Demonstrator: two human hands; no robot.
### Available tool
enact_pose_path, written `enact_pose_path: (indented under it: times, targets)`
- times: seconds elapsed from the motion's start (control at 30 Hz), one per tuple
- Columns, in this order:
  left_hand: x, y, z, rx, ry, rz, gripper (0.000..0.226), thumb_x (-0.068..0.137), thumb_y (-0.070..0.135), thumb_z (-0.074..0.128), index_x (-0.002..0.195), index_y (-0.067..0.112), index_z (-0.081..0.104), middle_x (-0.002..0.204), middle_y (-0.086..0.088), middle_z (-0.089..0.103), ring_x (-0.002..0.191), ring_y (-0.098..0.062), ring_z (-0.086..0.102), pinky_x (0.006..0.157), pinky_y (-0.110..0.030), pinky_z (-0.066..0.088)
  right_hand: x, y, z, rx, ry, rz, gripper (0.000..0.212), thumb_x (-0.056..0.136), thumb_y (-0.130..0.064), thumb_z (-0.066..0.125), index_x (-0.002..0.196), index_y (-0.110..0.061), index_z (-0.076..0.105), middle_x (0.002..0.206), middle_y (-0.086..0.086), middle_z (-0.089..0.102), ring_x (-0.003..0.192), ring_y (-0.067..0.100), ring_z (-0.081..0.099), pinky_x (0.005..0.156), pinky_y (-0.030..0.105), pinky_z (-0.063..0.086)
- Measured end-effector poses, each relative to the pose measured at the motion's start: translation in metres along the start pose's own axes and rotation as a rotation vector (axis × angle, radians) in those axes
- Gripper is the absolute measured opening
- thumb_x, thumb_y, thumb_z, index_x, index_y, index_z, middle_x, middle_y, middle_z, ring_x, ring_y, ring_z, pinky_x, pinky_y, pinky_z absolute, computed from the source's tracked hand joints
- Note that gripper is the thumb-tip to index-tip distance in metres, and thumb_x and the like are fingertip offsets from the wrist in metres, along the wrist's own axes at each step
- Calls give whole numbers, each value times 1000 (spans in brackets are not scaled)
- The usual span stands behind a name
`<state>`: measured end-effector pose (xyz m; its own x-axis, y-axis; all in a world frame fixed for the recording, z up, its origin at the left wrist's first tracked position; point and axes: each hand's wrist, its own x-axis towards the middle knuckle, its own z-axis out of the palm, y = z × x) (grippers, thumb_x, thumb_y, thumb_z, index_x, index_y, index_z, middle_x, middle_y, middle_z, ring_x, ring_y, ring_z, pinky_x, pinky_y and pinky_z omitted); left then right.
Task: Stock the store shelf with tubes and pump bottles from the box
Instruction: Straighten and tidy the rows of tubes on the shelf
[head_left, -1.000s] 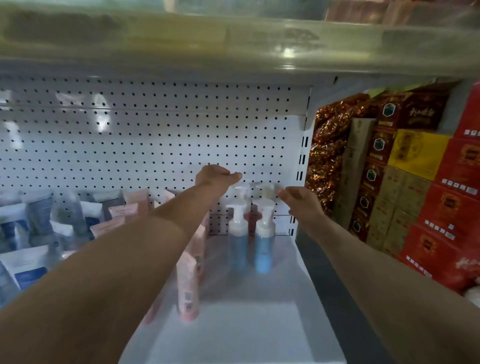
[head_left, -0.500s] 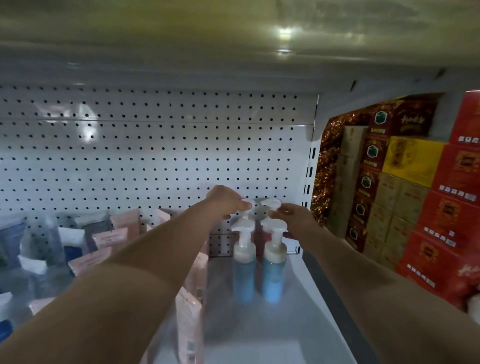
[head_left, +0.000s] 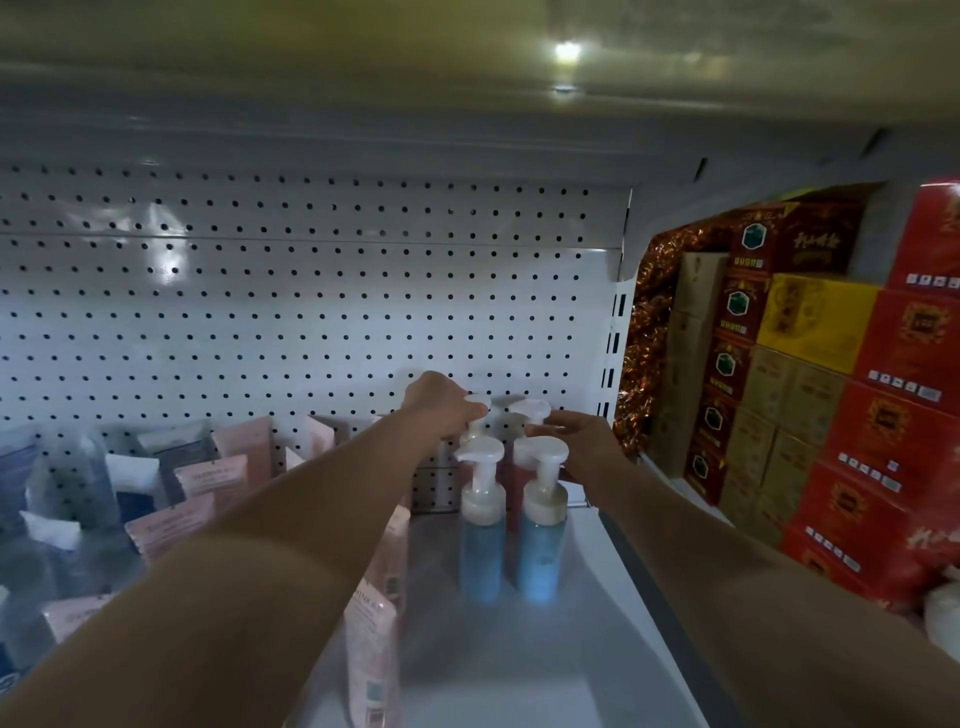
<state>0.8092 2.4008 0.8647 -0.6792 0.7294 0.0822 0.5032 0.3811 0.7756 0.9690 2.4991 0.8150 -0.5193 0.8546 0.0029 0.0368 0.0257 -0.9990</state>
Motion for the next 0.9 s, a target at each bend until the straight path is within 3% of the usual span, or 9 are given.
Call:
enact_pose_path:
  times: [0.1, 0.2, 0.27, 0.43, 0.57, 0.67, 0.77, 0.9]
  targets:
    - [-1, -6, -5, -51, -11, 1, 32, 82, 22, 76, 107, 4, 72, 90, -17, 74, 73, -25, 62, 87, -41, 58, -2, -1, 1, -13, -20, -1, 25, 80, 1, 79, 98, -16, 74, 78, -1, 74, 63, 15, 67, 63, 30, 57]
    - [-1, -8, -6, -76, -33, 16, 37, 81, 20, 77, 114, 5, 69, 91, -18, 74, 74, -25, 62, 88, -40, 57, -2, -2, 3, -10, -27, 2, 27, 79, 4, 79, 97, -16, 72, 79, -2, 75, 65, 15, 69, 62, 30, 57]
    - [-2, -9, -6, -75, -48, 20, 31, 82, 19, 76, 109, 4, 71, 86, -17, 73, 72, -24, 60, 87, -40, 56, -2, -1, 3, -6, -31, 2, 27, 80, 4, 77, 99, -15, 72, 77, -3, 75, 65, 15, 69, 61, 30, 58]
    - [-3, -14, -4, -129, -66, 2, 29, 81, 17, 77, 107, 4, 72, 95, -21, 73, 82, -32, 67, 90, -47, 56, -2, 0, 2, -32, -15, -2, 27, 82, 0, 77, 106, -13, 74, 92, 5, 77, 78, 23, 69, 76, 40, 57]
    - [-8, -12, -9, -127, -46, 12, 44, 83, 25, 77, 122, 7, 66, 113, -13, 70, 105, -30, 65, 95, -37, 53, 0, -2, 0, -89, 20, -21, 28, 80, -12, 83, 106, -14, 75, 100, 10, 75, 95, 30, 70, 88, 51, 56]
    - [-10, -7, -23, -171, -1, 13, 53, 82, 32, 79, 127, 9, 63, 123, -9, 65, 108, -25, 63, 101, -39, 49, -2, -12, -7, -177, 38, -85, 41, 81, -25, 82, 119, -13, 71, 112, 4, 72, 103, 24, 68, 94, 46, 57]
    - [-13, -3, -52, -187, 31, 35, 47, 80, 33, 80, 119, 9, 68, 120, -10, 67, 109, -26, 64, 102, -40, 49, -5, -36, -14, -273, 87, -192, 47, 85, -31, 79, 127, -13, 66, 123, 2, 67, 107, 17, 62, 100, 41, 52]
    - [-20, -10, -102, -157, 80, 40, 26, 81, 32, 79, 99, 14, 74, 105, -9, 69, 97, -27, 66, 97, -40, 53, -15, -78, -6, -239, 51, -264, 43, 82, -32, 81, 121, -15, 70, 112, -5, 67, 103, 10, 62, 91, 28, 53]
